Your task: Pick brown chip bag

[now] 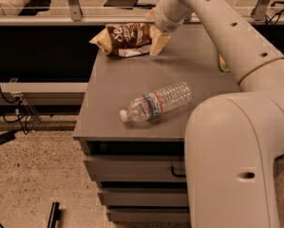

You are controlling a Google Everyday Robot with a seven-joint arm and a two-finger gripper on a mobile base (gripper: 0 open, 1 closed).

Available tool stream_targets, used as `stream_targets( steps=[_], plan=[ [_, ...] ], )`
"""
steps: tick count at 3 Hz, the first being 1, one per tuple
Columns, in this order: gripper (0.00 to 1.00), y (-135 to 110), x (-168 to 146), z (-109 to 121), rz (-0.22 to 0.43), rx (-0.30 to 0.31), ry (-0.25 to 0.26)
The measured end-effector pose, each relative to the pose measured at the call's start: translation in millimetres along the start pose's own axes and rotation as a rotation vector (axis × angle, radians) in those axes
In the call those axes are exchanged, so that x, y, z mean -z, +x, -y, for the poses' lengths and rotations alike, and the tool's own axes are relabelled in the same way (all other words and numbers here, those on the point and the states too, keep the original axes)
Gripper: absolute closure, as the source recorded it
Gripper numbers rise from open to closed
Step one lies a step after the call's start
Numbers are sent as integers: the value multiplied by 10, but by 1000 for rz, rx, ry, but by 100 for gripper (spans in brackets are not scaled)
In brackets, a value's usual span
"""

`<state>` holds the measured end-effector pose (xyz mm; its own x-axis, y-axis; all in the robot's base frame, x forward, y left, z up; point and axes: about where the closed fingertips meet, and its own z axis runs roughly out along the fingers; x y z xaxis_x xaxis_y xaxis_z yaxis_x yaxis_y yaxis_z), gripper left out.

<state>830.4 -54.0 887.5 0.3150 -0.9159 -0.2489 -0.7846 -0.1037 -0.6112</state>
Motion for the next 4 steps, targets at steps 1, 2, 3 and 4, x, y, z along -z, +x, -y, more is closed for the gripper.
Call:
stream_targets(
  steps=[1, 2, 3, 4],
  plan=[
    [49, -16, -43, -48, 11, -13, -15],
    [72, -32, 81, -71, 62, -67, 1],
    [95, -96, 348, -49, 127, -106, 17],
    [100, -199, 661, 31, 177, -123, 21]
  ],
)
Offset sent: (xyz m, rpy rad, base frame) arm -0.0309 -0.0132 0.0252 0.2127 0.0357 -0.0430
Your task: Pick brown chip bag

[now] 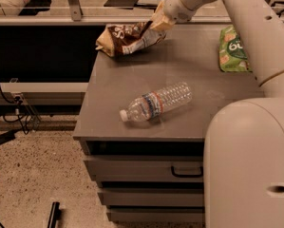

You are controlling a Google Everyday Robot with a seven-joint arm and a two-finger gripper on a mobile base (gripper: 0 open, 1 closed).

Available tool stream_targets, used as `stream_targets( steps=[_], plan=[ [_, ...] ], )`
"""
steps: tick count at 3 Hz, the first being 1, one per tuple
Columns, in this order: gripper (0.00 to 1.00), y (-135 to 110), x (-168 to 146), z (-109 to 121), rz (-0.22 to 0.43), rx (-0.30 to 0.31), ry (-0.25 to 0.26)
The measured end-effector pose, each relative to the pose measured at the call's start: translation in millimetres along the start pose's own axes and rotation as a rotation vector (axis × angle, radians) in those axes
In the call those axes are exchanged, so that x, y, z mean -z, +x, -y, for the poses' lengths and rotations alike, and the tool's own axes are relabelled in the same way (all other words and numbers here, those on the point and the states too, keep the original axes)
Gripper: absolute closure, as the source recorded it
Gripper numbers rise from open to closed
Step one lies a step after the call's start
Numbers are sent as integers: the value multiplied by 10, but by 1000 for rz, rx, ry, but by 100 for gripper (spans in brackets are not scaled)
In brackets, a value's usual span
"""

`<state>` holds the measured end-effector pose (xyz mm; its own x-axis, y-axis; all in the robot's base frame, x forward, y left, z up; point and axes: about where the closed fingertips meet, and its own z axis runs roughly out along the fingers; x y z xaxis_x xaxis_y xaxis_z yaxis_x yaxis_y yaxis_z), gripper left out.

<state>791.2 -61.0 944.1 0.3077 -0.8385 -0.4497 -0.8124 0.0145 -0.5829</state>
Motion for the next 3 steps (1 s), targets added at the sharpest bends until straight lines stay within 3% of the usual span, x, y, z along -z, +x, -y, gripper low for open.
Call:
stream_targets(
  steps=[2, 3],
  plan=[
    [100, -381, 716, 293, 15, 45, 42],
    [100, -615, 1364, 286, 28, 79, 53]
  ],
)
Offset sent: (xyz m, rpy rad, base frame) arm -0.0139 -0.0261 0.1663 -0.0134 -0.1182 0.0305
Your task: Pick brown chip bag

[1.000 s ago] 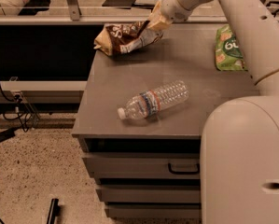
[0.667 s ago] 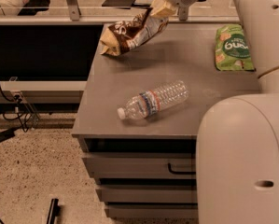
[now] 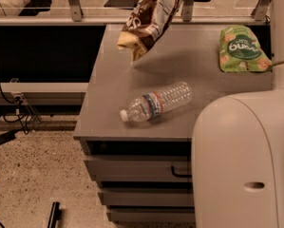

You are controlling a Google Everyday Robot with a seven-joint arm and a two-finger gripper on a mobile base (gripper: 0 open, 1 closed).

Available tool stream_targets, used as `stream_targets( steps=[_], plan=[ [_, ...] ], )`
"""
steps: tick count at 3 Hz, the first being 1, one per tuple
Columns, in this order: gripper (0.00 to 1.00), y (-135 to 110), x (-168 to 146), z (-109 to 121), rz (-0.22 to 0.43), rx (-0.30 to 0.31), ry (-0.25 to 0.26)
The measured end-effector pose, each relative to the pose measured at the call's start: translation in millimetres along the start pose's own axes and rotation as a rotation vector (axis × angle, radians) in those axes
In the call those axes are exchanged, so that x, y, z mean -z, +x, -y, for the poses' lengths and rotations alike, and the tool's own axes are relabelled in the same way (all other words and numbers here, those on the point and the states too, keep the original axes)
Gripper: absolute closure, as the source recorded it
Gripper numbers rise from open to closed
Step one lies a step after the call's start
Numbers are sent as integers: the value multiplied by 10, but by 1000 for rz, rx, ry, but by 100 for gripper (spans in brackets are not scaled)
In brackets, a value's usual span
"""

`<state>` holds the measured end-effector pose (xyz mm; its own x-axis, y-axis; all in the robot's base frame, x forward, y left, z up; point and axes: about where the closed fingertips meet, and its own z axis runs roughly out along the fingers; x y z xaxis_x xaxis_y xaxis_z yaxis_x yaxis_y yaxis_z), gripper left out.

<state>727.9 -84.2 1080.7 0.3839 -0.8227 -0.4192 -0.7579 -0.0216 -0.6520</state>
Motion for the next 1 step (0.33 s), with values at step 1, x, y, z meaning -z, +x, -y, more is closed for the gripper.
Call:
stream_targets(
  steps=[1],
  plan=[
    [100, 0, -1, 0, 0, 0, 0]
  ],
)
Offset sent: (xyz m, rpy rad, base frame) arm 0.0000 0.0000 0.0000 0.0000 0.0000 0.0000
